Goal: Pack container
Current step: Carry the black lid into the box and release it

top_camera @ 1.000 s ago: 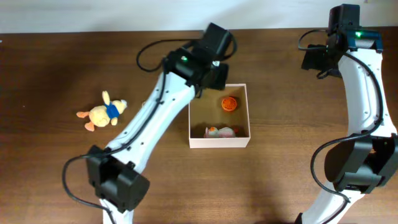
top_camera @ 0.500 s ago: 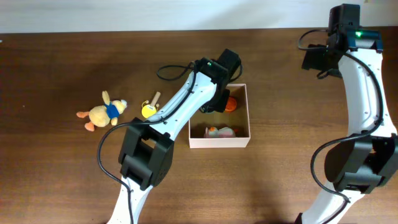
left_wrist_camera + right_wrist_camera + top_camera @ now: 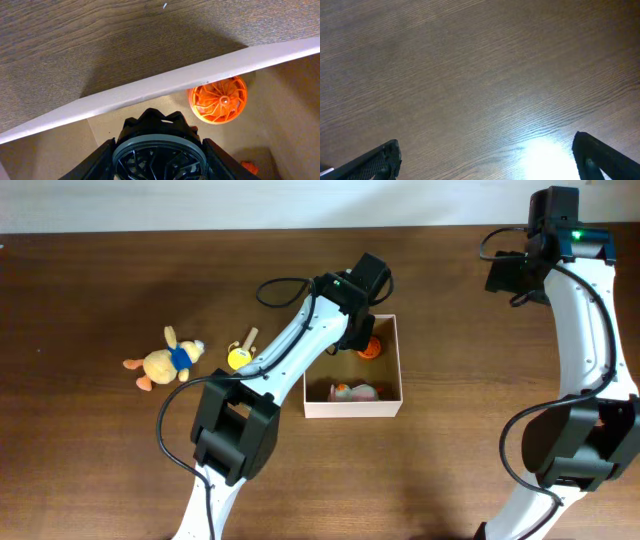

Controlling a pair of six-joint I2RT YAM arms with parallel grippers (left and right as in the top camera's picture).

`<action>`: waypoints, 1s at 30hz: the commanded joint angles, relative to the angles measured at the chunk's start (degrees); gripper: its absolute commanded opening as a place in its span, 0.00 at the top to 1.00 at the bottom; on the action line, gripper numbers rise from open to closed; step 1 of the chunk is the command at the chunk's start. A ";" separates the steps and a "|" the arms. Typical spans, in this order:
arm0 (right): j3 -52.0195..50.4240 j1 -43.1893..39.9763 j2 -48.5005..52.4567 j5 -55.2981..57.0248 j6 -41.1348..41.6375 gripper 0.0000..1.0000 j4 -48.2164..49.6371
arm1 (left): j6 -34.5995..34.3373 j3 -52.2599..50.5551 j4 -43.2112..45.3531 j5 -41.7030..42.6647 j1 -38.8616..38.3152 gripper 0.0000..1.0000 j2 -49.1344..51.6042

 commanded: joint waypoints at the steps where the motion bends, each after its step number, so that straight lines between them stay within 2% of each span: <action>1: -0.31 -0.37 0.13 0.33 0.92 0.01 -0.02 | 0.52 0.59 -0.04 -0.22 -0.35 0.65 2.32; 7: -0.31 -0.37 0.13 0.31 0.92 0.01 -0.02 | 0.52 0.59 -0.02 -0.24 -0.72 0.64 2.78; 12: -0.31 -0.37 0.13 0.33 0.92 0.01 -0.02 | 0.50 0.59 -0.04 -0.24 -0.72 0.36 2.78; 15: -0.31 -0.37 0.13 0.33 0.92 0.01 -0.02 | 0.52 0.59 -0.04 -0.26 -0.72 0.25 2.78; 24: -0.31 -0.37 0.13 0.33 0.92 0.01 -0.02 | 0.52 1.90 -1.31 -0.44 -0.70 0.23 2.73; 30: -0.31 -0.37 0.13 0.33 0.92 0.01 -0.02 | 1.64 14.64 -9.73 -0.61 -0.68 0.23 2.73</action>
